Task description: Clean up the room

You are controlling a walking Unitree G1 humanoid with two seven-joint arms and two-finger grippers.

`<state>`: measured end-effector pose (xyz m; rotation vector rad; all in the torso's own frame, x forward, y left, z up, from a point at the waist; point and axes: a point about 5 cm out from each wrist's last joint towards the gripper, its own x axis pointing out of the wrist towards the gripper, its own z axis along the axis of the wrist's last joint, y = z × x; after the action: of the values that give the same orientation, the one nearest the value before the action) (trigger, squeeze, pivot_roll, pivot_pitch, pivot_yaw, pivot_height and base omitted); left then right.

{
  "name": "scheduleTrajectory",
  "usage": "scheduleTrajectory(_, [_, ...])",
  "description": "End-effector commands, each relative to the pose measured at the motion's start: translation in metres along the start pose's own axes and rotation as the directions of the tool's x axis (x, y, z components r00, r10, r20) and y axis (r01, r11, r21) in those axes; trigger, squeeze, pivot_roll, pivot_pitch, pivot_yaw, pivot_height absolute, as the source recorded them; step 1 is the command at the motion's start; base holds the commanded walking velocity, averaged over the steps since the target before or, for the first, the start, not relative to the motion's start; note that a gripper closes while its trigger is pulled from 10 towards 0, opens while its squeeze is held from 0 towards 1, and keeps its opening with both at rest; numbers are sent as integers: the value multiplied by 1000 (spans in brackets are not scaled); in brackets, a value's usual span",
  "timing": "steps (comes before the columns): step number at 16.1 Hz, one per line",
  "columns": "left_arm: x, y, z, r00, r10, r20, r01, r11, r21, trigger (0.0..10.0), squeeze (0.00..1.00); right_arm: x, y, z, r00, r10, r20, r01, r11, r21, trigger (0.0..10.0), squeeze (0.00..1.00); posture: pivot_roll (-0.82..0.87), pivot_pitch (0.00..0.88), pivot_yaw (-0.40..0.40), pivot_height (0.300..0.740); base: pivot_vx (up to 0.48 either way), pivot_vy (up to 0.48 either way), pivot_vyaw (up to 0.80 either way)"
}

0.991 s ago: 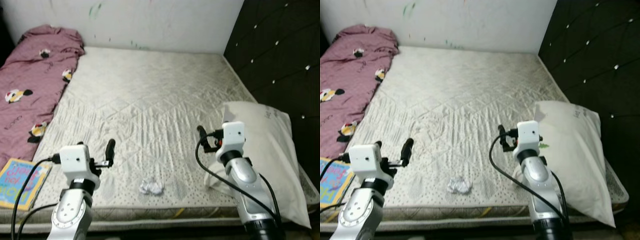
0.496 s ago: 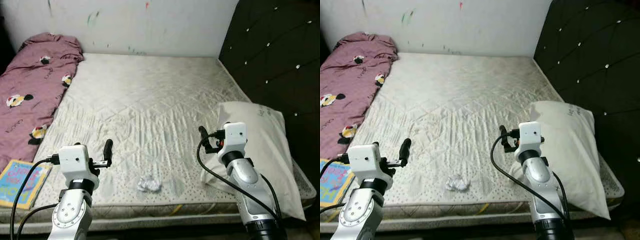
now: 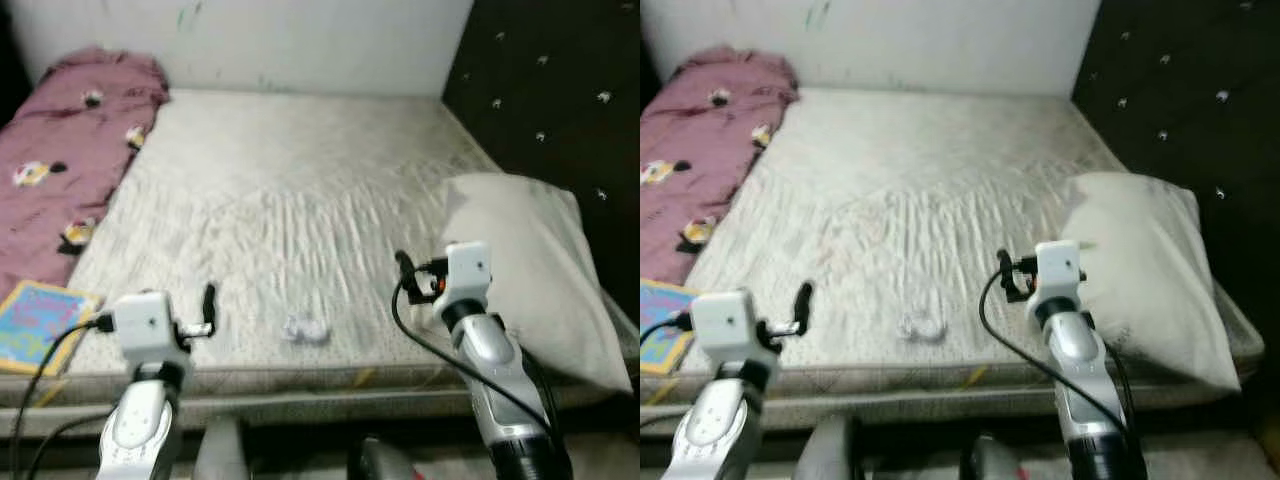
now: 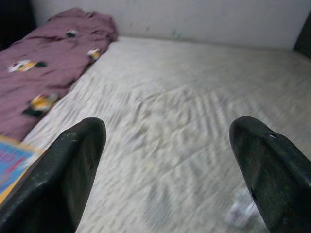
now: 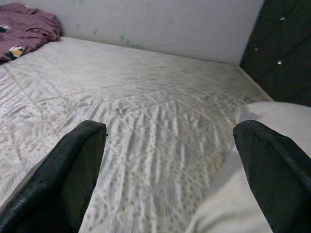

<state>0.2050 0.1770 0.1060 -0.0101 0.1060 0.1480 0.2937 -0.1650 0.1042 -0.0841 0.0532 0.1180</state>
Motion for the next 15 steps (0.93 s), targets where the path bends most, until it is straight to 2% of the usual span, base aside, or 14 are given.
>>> scheduleTrajectory(1, [0,5,4,1000,27,10,-27,1000,0,10000,0,0,-1,0,1000,3,1,-3,1000,2,10000,0,30,0,-62,622,0,0,0])
scheduleTrajectory(4, [-6,16,3,996,90,7,-91,995,35,10000,0,2,2,2,1000,25,9,-25,999,19,10000,0,33,0,-63,622,0,0,0])
scheduleTrajectory(10, [-3,19,11,991,131,25,-132,991,36,10000,0,10,11,11,997,72,32,-73,997,23,10000,0,41,0,-75,622,0,0,0])
scheduleTrajectory(13, [-6,17,10,995,98,25,-99,995,29,10000,0,10,18,11,993,116,37,-117,993,14,10000,0,46,0,-85,622,0,0,0])
scheduleTrajectory(15, [-7,14,10,996,86,27,-87,996,23,10000,0,8,21,12,989,140,47,-140,990,0,10000,0,44,0,-90,622,0,0,716])
